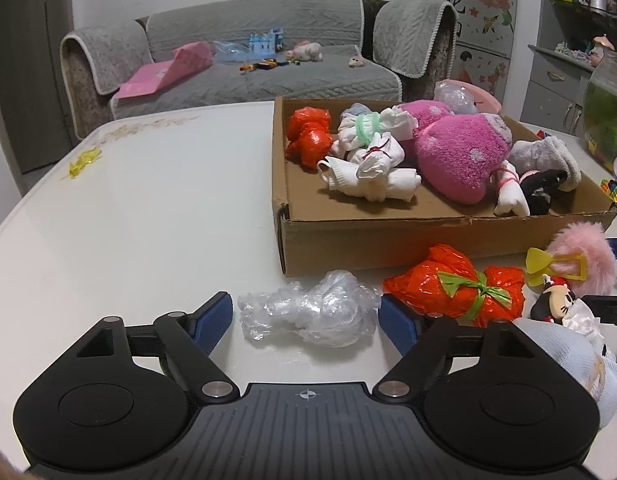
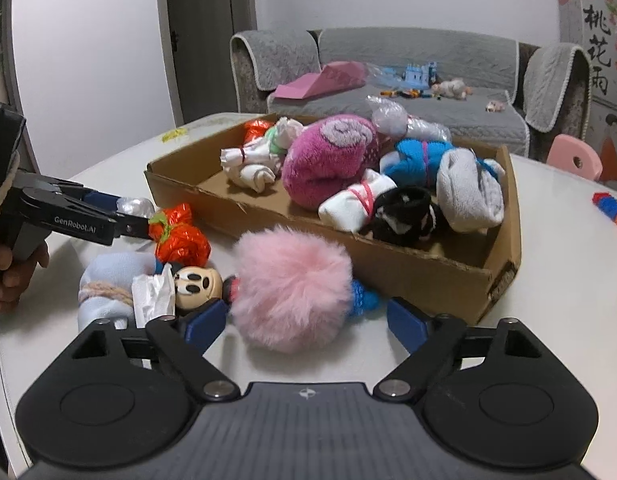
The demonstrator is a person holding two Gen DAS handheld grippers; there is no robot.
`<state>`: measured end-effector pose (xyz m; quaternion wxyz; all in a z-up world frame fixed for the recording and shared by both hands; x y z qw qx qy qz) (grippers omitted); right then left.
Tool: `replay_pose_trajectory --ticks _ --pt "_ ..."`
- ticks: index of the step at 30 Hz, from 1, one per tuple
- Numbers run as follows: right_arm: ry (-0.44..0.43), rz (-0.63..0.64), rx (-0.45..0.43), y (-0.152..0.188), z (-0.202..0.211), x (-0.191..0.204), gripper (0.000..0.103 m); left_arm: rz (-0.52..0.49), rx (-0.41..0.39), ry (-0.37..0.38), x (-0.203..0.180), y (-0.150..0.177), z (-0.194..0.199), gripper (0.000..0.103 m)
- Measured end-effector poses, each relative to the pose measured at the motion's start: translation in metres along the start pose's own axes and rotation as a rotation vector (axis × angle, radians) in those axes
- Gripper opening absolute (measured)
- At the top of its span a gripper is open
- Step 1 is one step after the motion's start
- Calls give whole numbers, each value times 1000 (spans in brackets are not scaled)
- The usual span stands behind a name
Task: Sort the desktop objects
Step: 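Close the left tool on the clear bag bundle while the right tool grasps the pink pompom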
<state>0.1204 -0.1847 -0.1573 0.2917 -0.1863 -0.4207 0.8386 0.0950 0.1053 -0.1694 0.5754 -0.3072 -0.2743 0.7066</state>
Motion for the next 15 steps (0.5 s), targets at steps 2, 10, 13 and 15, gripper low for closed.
replay_pose_trajectory --ticks 2,10,13,15 --pt "-1 4 16 -2 -5 0 86 5 2 -2 1 -1 -1 89" --pt "-18 -25 21 -4 -12 -2 83 -5 21 -18 -2 1 -4 103" --pt "-18 -26 21 -3 -11 -2 80 -4 22 -16 -2 1 -4 103" --pt "-16 -23 20 -3 -11 -1 76 -4 22 -15 -2 1 -4 103"
Point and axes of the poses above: each gripper's, at about its wrist camera, not at the fingertips, and z roughly against the way its jaws point, x to its left, y to its underside, the point moved 2 cm from there along -z, roughly the way its jaws point, and after that the axes turned 10 degrees about z, right-handed, at the moved point
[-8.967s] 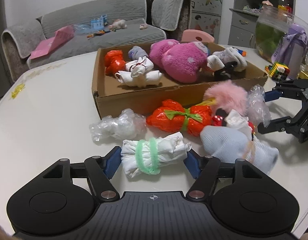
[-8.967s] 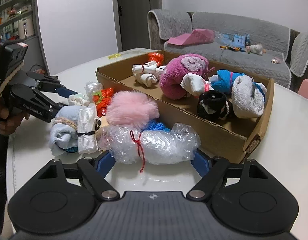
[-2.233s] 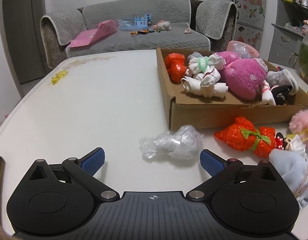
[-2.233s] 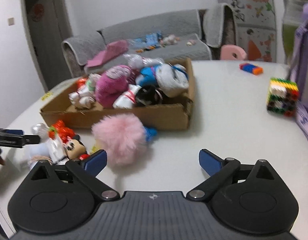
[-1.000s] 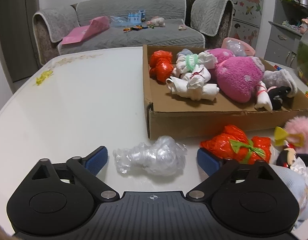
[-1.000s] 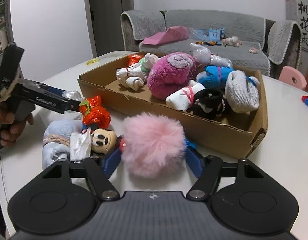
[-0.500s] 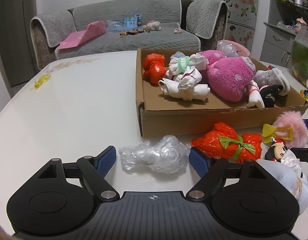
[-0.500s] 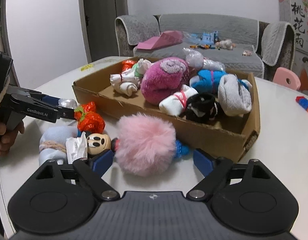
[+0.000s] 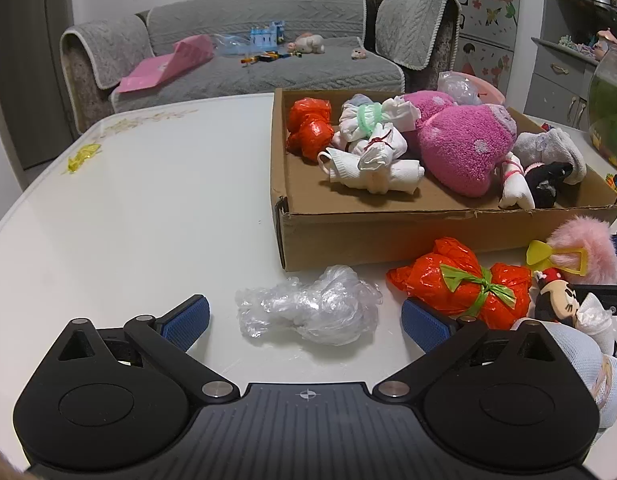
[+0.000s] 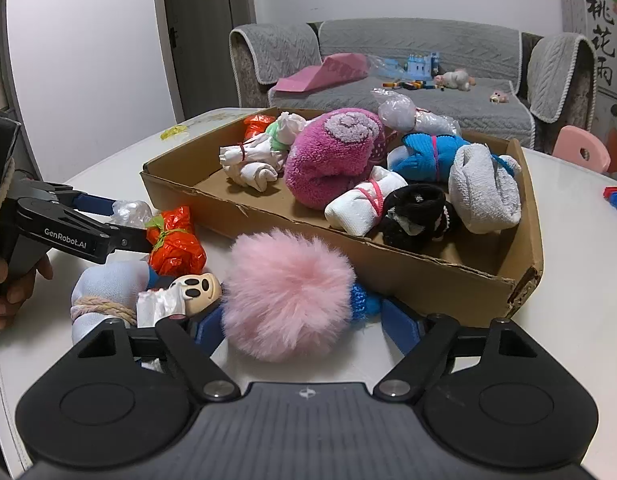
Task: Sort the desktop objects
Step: 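Close the left tool on the clear bag bundle while the right tool grasps the pink pompom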
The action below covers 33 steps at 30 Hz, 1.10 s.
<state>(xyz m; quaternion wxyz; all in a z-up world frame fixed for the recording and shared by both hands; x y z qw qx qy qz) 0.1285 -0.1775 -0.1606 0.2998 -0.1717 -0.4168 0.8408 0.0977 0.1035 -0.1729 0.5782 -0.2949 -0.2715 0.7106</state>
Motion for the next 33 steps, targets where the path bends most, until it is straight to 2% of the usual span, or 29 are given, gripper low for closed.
replay_pose_trajectory --ticks 4,6,8,12,27,31,32,33 --pt "-5 7 -1 0 0 3 63 -17 -9 8 -2 0 2 98" --pt "-10 7 -9 0 1 4 55 -27 -23 23 -3 1 4 89" --pt "-25 0 -13 0 3 4 44 -30 -32 38 -4 2 7 74" --pt "-36 -8 -20 1 6 6 40 -42 -39 45 -6 3 9 65" --pt "-32 -20 -49 1 10 8 23 -79 -44 52 -8 8 17 55" --pt "-49 -28 -19 4 8 8 24 -90 -49 40 -8 9 19 55" --pt "-24 -22 -23 4 9 8 34 -91 -50 39 -8 9 19 56" --pt "8 -1 -40 3 13 10 38 -92 -51 37 -8 9 19 56"
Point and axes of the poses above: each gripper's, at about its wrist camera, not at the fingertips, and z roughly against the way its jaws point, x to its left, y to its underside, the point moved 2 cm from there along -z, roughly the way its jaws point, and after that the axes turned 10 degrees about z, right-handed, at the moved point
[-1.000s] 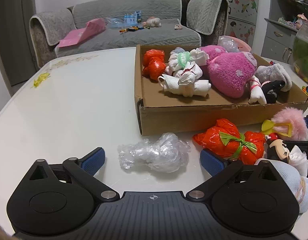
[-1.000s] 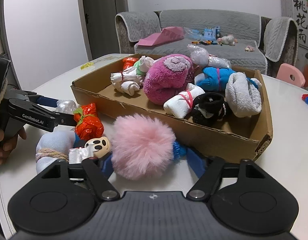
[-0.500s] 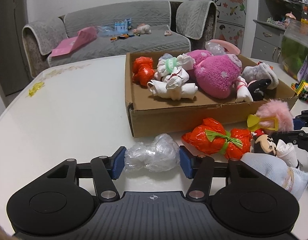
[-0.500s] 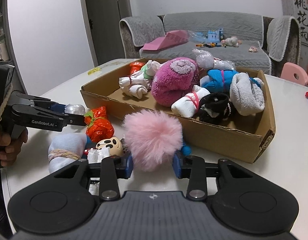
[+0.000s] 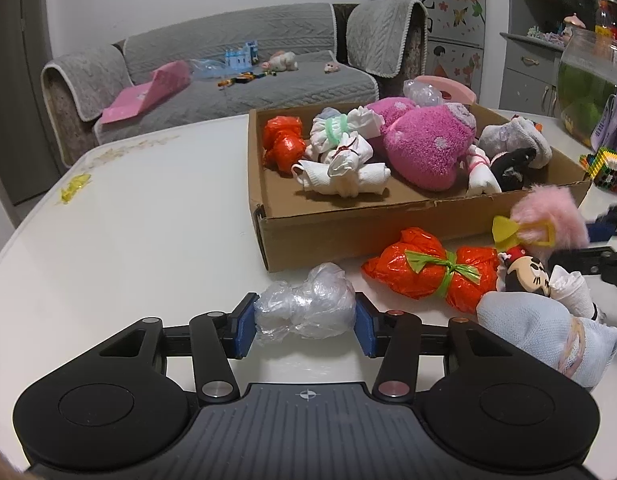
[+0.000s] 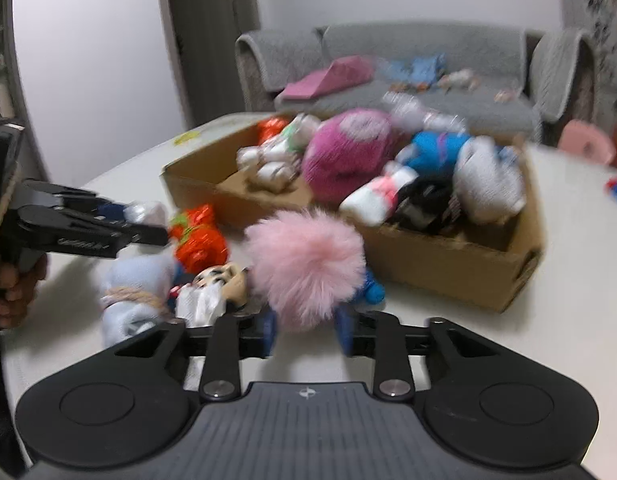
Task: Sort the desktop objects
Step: 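Close the left tool on the clear bag bundle while the right tool grasps the pink pompom, then carry the clear bag bundle with the left tool while the right tool carries the pompom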
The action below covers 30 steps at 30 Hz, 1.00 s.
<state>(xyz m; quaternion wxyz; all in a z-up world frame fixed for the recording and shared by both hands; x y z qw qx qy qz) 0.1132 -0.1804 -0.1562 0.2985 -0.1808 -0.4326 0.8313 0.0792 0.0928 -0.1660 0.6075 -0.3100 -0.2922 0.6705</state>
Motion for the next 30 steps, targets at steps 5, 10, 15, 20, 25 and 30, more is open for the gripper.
replay_pose_trajectory --ticks 5,10,15,20,25,30 --pt "43 23 -43 -1 5 -1 90 9 1 6 2 0 -1 56" --pt "10 5 -24 -8 -9 -2 84 18 2 7 3 -1 -2 56" --pt "-25 -74 -29 -13 -17 -3 75 15 0 6 2 0 -2 56" --pt "-62 -172 -39 -9 -16 -9 56 15 0 4 2 1 -1 56" --pt "-62 -199 -45 -7 -14 -9 51 16 0 3 2 2 0 56" --pt "-40 -181 -66 -6 0 -3 34 6 -1 1 1 3 2 56"
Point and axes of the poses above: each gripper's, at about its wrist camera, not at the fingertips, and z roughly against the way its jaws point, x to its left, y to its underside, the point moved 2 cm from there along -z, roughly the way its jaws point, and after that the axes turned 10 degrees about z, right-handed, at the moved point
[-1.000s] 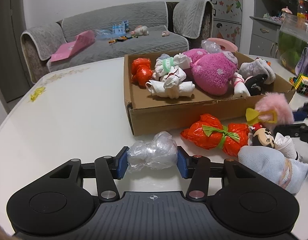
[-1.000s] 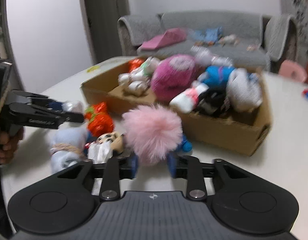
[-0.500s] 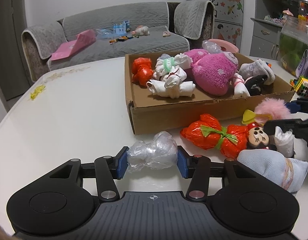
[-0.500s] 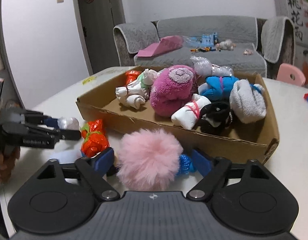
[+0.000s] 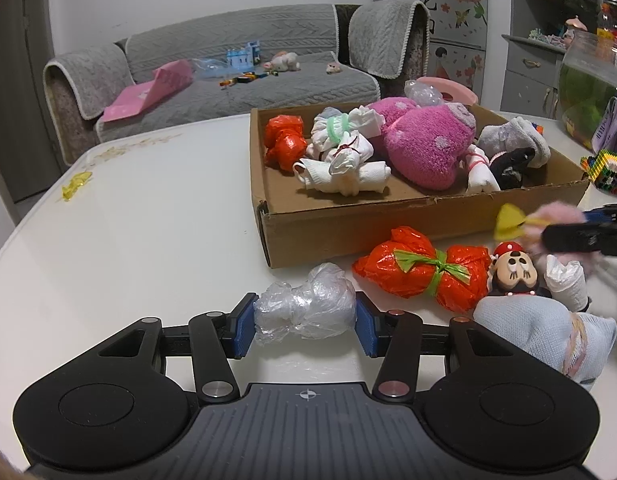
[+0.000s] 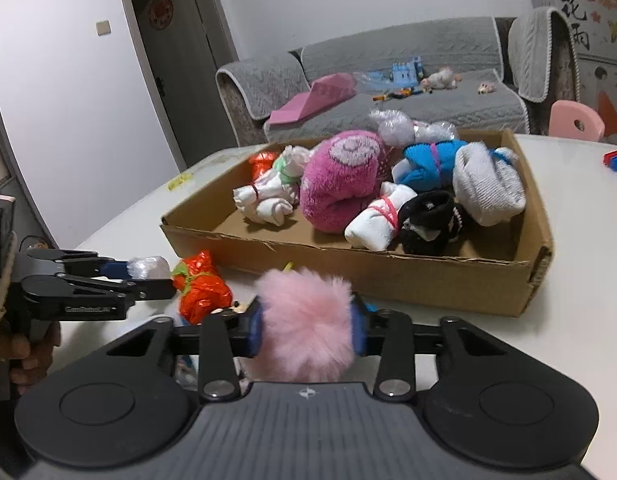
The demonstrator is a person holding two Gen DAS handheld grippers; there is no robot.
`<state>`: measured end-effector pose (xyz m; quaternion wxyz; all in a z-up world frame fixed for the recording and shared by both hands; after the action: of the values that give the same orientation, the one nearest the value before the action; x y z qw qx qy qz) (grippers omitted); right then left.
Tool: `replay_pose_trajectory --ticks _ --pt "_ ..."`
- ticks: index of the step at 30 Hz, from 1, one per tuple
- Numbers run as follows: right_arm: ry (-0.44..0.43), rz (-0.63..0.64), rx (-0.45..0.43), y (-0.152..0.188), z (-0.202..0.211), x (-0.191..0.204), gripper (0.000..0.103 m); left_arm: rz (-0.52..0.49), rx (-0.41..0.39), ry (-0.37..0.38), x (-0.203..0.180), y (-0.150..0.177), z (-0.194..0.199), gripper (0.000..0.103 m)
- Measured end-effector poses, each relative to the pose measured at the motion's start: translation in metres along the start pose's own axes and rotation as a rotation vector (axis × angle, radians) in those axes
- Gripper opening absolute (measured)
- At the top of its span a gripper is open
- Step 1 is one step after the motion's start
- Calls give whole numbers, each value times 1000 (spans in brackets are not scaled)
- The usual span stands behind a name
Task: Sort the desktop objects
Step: 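Carry the clear bag bundle with the left tool while the right tool carries the pompom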
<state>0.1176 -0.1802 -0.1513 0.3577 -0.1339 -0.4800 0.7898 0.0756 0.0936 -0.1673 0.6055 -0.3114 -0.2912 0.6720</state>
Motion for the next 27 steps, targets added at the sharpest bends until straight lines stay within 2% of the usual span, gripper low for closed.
replay_pose_trajectory --ticks 9,18,27 --pt "10 -90 -29 10 26 -14 31 -13 0 2 -1 0 6 56" --pt "85 73 20 13 13 5 31 -15 3 2 -1 0 7 56" --pt "101 96 15 15 13 8 30 -23 -17 6 -4 0 12 55"
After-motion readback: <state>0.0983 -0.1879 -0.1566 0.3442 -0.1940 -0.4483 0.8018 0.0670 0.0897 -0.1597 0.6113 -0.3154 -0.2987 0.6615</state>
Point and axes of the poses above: each gripper's, at about its wrist camera, not at the fingertips, and z roughly against the way its jaws point, x to its left, y to its underside, the point moved 2 cm from there along -z, roughly the way its jaws point, and after that the axes turned 10 degrees about z, right-handed, at the moved point
